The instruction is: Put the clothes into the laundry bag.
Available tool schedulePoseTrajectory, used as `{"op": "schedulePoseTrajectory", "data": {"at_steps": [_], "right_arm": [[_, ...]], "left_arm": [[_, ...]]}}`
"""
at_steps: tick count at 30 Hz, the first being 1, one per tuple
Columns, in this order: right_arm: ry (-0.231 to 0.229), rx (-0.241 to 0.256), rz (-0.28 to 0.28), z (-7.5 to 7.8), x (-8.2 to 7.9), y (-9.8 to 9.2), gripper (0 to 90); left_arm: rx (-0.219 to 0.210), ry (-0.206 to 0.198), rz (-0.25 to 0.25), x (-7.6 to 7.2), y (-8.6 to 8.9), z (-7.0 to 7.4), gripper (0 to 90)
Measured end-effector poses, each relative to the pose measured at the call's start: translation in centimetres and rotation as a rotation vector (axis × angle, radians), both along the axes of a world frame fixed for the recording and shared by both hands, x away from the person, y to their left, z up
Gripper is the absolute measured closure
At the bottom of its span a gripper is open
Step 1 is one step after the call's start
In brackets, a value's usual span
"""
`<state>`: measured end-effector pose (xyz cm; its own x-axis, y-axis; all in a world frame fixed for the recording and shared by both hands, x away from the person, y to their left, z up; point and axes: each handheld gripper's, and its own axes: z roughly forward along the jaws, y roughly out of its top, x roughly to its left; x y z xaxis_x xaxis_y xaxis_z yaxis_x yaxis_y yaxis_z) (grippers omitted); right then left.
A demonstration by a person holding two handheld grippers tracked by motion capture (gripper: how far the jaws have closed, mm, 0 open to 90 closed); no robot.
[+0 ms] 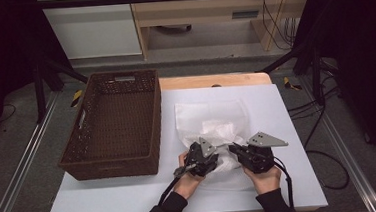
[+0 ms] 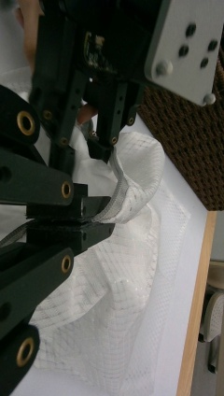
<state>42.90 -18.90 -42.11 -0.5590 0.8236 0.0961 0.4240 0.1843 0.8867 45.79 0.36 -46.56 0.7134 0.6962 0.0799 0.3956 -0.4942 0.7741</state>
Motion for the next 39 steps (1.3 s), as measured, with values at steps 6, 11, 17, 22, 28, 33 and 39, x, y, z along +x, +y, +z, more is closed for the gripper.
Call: {"op": "schedulePoseTrajectory", "data": {"at_steps": [6,11,17,22,28,33,39], "right_arm": [[-0.003,0.002,-0.004,0.0,0.0,-0.1,88.2],[-0.003,0.000,-0.004,0.0,0.0,-0.1,88.1],[0.003,-0.006,-0.002,-0.1,0.0,0.0,88.1],[0.006,-0.011,0.002,-0.2,0.0,0.1,88.2],[0.006,-0.007,0.001,-0.2,0.0,0.0,88.1],[0.003,-0.006,0.003,-0.1,0.1,0.0,88.2],[0.001,-0.003,0.008,-0.1,0.0,0.2,88.2]], "left_arm": [[-0.016,0.010,-0.057,-2.3,1.4,1.7,44.5],[0.021,-0.028,-0.058,-4.2,4.1,2.7,39.3],[-0.015,0.023,-0.060,-4.7,6.6,1.4,40.0],[0.008,0.045,-0.119,-4.8,4.0,0.6,43.8],[0.025,0.049,-0.112,-4.0,2.2,0.3,71.7],[0.054,-0.003,-0.125,-4.2,1.4,1.4,82.1],[0.011,-0.021,-0.109,-3.1,-0.1,2.2,86.4]]}}
